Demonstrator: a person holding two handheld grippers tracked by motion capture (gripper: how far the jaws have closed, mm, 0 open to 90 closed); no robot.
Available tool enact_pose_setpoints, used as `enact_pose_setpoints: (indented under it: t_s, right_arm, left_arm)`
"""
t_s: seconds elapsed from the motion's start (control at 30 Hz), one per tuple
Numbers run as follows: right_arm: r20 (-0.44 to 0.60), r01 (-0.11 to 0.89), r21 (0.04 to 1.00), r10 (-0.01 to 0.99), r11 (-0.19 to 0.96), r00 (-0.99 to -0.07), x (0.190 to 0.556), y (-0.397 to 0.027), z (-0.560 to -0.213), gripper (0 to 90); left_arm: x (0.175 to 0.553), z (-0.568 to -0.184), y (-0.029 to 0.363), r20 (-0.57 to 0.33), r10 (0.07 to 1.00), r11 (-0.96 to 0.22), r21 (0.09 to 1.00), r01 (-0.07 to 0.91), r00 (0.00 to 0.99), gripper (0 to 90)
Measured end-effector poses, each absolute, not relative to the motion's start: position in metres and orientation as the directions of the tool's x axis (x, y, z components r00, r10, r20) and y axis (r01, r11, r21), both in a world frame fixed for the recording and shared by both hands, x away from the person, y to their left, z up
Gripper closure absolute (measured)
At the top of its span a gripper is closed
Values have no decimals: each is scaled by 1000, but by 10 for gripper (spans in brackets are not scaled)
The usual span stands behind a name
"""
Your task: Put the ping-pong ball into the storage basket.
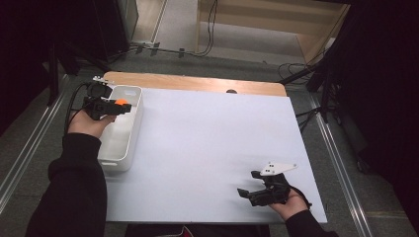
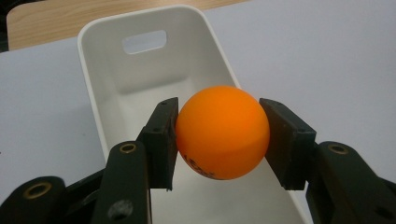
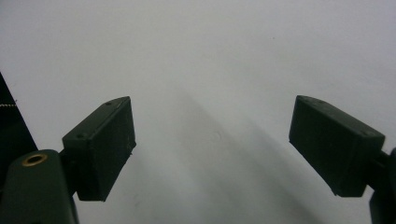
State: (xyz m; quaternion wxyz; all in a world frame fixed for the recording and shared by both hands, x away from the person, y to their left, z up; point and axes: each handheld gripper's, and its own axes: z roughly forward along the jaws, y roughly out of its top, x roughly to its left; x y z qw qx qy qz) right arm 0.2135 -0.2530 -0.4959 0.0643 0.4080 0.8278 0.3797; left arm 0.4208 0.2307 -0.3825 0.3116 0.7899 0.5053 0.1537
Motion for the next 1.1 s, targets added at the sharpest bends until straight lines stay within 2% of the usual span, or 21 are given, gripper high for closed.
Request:
enact_pose_setpoints:
  t_s: [0.87,1.0,1.1]
  right_arm:
    - [206,628,682,726,374,-656,214,-253,-496,132]
    - [205,627,682,725,376,-658,214,-253,-496,132]
    - [208,630,682,728,371,-653,214,-253,-496,131]
  left_arm:
    - [427,-398,235,-73,896,-292,646,705,438,501]
    - [426,-392,235,-106,894,-261,665,700,435,353]
    - [424,-387,235,-121,885,-257,678,688,450,340]
